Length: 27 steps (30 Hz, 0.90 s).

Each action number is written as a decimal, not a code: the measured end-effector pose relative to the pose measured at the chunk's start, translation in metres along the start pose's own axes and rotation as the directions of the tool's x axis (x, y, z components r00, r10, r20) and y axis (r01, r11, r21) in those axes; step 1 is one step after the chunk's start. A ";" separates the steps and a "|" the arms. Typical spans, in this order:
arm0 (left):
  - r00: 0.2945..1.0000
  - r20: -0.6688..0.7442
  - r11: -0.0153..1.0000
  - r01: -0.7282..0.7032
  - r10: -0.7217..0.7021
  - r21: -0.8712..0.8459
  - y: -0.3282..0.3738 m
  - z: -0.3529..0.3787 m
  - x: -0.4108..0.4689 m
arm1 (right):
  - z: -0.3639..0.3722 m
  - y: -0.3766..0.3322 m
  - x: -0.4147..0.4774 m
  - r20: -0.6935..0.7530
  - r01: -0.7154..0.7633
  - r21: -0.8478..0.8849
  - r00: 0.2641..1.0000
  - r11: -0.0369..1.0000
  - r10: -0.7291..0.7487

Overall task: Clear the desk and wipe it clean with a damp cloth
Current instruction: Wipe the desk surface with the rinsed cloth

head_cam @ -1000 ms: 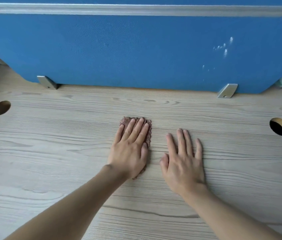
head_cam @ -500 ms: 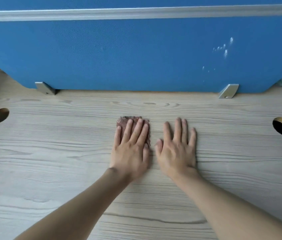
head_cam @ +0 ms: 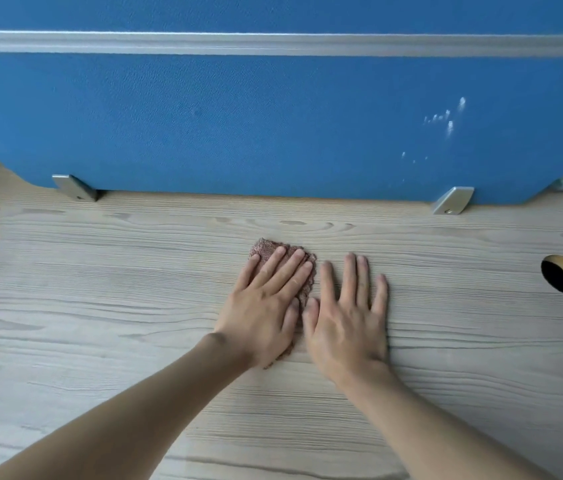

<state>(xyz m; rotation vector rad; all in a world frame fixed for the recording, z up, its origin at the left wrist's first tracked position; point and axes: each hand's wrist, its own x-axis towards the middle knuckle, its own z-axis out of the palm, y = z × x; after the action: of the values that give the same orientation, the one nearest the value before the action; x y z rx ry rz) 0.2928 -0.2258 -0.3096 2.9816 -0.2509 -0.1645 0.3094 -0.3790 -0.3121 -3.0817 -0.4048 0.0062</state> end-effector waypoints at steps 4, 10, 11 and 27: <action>0.990 -0.024 0.990 0.139 -0.139 -0.011 -0.004 -0.007 0.018 | 0.000 0.000 0.000 -0.011 0.005 -0.005 1.000 1.000 -0.005; 0.973 0.071 0.974 -0.222 0.219 0.044 -0.018 -0.008 0.019 | 0.000 -0.001 0.000 -0.018 0.001 -0.002 1.000 1.000 -0.002; 0.979 0.051 0.979 -0.200 0.198 0.044 -0.019 -0.007 0.021 | 0.000 -0.001 0.000 -0.016 0.000 -0.001 1.000 1.000 0.000; 0.977 -0.011 0.976 0.214 -0.214 -0.027 0.006 -0.012 0.065 | 0.000 -0.001 -0.001 -0.030 0.002 0.001 1.000 1.000 -0.002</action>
<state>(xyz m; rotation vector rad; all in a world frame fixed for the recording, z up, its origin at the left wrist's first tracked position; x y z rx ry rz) 0.3565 -0.2417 -0.3035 2.9767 0.0750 -0.1690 0.3079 -0.3784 -0.3123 -3.0764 -0.4067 -0.0403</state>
